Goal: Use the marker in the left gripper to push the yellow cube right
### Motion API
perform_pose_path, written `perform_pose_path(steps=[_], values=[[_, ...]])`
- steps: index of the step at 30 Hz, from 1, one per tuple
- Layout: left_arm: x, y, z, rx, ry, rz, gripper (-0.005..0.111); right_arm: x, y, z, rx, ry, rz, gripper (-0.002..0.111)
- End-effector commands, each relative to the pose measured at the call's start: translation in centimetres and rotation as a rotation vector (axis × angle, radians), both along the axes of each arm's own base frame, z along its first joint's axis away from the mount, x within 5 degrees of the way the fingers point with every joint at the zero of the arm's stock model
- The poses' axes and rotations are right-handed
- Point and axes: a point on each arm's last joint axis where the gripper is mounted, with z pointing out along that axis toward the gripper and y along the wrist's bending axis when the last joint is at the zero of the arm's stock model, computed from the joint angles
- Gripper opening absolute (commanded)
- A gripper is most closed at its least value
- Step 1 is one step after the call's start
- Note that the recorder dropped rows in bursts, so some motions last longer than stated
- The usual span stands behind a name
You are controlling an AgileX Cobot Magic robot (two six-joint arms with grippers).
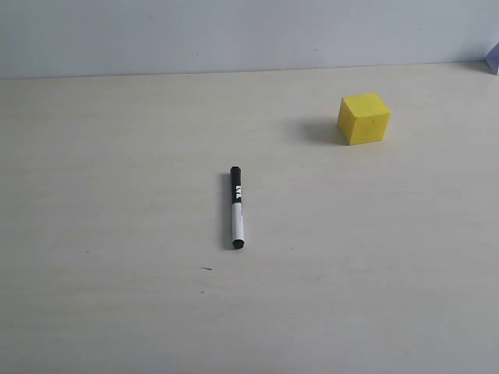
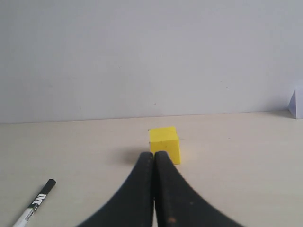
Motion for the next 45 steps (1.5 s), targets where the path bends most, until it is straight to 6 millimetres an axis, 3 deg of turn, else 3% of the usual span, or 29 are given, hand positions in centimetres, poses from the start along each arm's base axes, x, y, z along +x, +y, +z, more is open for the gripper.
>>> perform_pose_path(steps=[1,5,9,45], values=[[-0.01,-0.18,0.35,0.082,-0.061,-0.035,0.000,-0.02,0.00,-0.06,-0.001,-0.009,0.000,0.000],[-0.08,-0.61,0.42,0.256,-0.105,-0.111,0.000,-0.02,0.00,-0.06,-0.001,-0.009,0.000,0.000],[-0.09,-0.66,0.44,0.315,-0.117,-0.115,0.000,-0.02,0.00,-0.06,-0.001,-0.009,0.000,0.000],[-0.08,-0.37,0.13,0.320,-0.074,-0.070,0.000,-0.02,0.00,-0.06,-0.001,-0.009,0.000,0.000]])
